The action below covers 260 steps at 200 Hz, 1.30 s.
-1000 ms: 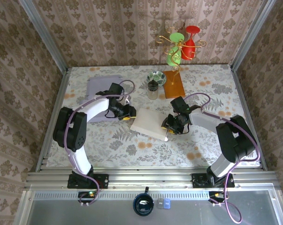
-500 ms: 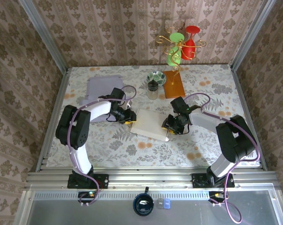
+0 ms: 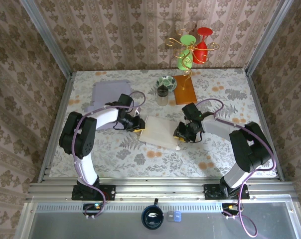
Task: Fold the paper box
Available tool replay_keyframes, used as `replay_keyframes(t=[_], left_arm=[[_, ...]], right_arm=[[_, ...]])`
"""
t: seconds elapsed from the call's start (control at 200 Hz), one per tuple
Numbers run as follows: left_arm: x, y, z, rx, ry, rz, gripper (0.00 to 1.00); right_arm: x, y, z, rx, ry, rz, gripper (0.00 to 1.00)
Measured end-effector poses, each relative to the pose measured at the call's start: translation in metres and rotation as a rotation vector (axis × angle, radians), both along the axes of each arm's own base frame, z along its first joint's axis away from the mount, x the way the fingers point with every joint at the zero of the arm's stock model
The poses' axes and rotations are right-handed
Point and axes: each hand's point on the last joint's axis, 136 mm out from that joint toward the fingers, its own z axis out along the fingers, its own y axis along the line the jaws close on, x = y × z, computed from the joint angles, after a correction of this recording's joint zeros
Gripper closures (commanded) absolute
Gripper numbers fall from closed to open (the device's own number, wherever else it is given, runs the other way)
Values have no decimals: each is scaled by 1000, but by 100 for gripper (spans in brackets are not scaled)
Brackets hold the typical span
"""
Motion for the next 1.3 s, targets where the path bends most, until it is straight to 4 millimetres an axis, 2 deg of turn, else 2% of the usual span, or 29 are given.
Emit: replay_keyframes(t=[0.1,0.27,0.365,0.575,0.665,0.82,1.04,1.3], left_arm=[[-2,-4,0,-2,-6,-11,74],[-4,-5,0,-1,-19,-6,74],[-5,-4,0,-5,-22,2,75],[-11,-9,1,-25,-23,-3,77],[-12,-9,0,-32,-20,3,78],[-12,-11,1,-43,-16,7,80],[-13,-12,0,-58,-11,15,82],[-14,-12,0,-90,-26,23,85]], right_arm=[[0,-1,0,0,1,4,82],[-2,-2,0,-1,3,16,82],[-2,-4,1,-4,1,20,75],[-2,-20,7,-12,-15,33,46],[0,-29,12,18,-39,18,41],[2,-34,12,87,-52,13,38],[2,-25,7,166,-68,55,34],[6,-20,-3,238,-92,71,33]])
